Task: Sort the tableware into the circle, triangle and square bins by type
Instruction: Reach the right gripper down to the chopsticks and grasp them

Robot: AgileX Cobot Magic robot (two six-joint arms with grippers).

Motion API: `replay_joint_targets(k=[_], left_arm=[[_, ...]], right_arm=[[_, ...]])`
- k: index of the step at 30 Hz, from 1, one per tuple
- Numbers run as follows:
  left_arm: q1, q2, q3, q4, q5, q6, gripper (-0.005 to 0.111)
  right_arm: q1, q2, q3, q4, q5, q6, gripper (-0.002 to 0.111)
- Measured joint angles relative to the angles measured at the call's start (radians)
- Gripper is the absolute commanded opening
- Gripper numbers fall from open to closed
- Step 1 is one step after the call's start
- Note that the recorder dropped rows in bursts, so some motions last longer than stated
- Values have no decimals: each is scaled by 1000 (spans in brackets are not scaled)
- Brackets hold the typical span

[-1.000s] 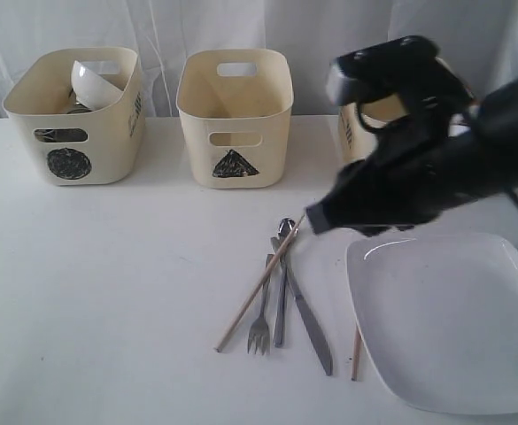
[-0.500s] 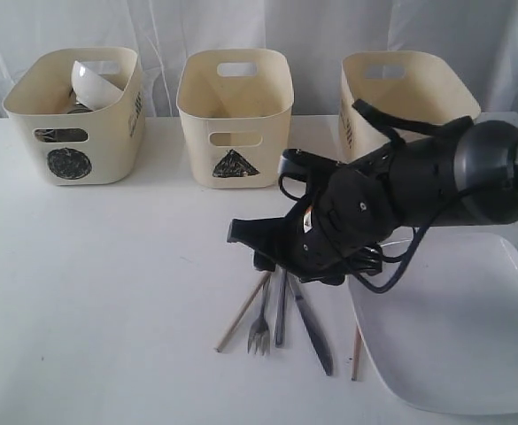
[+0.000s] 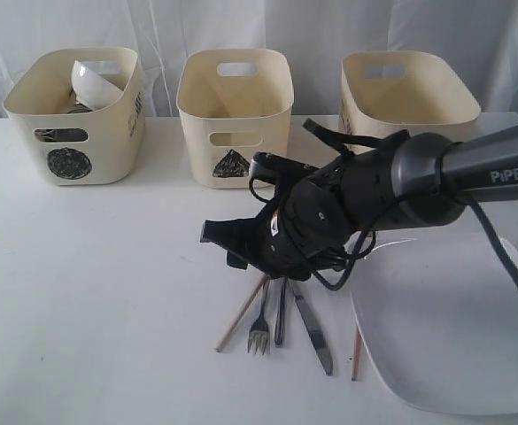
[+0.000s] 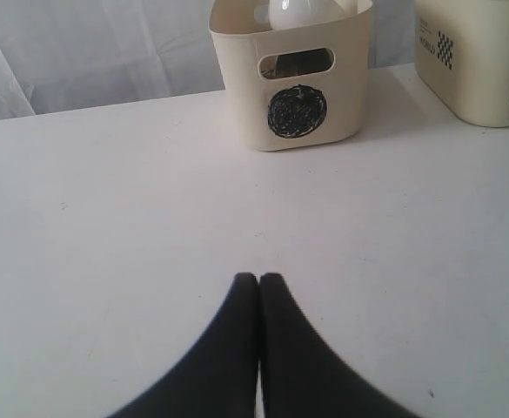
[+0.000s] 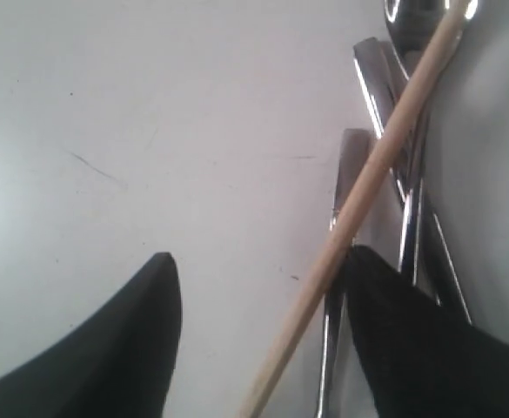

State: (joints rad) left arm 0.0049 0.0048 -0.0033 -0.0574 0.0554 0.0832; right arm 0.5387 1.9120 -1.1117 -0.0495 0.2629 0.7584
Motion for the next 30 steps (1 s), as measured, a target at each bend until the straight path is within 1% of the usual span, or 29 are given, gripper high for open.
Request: replay_joint_targets(k=[19, 21, 23, 25, 28, 30], left_arm=[[0, 0, 0, 0, 0, 0, 0], [0, 0, 0, 0, 0, 0, 0], [0, 0, 0, 0, 0, 0, 0], [0, 0, 0, 0, 0, 0, 0], [0, 0, 0, 0, 0, 0, 0], [0, 0, 0, 0, 0, 0, 0]], right_arm=[[8, 68, -18, -3, 30, 0, 50], [8, 70, -20, -4, 27, 0, 43], [8, 73, -21, -7, 25, 0, 32], [8, 75, -21, -8, 25, 0, 18], [8, 78, -21, -5, 23, 0, 0], [8, 80, -21, -5, 30, -15, 0]])
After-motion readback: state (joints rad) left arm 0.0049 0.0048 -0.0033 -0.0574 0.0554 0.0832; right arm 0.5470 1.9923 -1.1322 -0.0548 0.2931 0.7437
